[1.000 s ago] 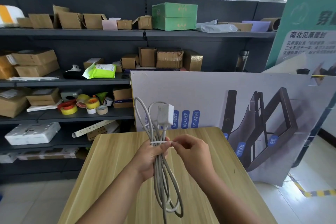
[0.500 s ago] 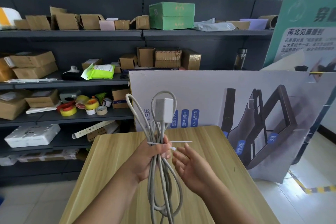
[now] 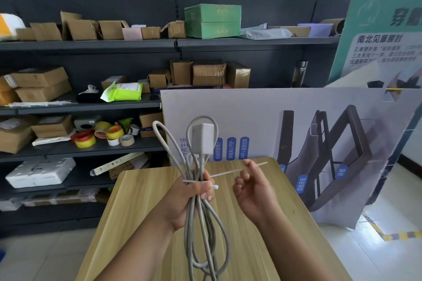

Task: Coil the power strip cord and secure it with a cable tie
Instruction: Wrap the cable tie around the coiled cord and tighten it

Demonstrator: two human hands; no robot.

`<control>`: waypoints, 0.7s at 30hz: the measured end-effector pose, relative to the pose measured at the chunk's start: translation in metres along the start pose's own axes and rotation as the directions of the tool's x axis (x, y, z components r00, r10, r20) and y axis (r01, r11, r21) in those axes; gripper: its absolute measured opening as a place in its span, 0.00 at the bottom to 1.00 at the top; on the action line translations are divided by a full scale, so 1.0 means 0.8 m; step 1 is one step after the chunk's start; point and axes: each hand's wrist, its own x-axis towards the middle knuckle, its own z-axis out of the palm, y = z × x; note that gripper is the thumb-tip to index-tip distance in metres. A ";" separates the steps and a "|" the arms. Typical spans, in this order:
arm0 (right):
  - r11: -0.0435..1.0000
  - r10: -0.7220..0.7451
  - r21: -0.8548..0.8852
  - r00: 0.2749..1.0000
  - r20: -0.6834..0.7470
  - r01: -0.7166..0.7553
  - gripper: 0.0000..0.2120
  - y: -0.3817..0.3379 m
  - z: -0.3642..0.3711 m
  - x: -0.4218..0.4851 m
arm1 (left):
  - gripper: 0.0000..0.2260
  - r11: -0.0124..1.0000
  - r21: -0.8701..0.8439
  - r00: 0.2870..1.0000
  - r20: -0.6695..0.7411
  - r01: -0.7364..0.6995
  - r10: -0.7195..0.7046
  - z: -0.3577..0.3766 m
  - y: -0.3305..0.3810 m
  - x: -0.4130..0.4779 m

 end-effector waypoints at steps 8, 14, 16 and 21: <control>0.992 0.118 -0.078 0.923 0.365 -0.097 0.27 -0.032 0.020 -0.056 | 0.07 0.988 0.138 0.974 -0.208 -0.064 0.092 -0.003 -0.005 0.005; 0.969 -0.017 -0.234 0.969 0.246 0.076 0.29 -0.024 0.034 -0.061 | 0.06 0.994 0.090 0.975 -0.211 -0.056 0.074 0.001 -0.003 0.003; 0.949 -0.089 -0.276 0.968 0.236 0.155 0.24 -0.019 0.037 -0.063 | 0.07 0.993 0.100 0.975 -0.206 -0.061 0.081 0.005 -0.003 0.003; 0.902 -0.196 -0.345 0.958 0.210 0.261 0.14 -0.010 0.046 -0.071 | 0.04 0.989 0.132 0.973 -0.212 -0.064 0.092 0.012 -0.001 0.001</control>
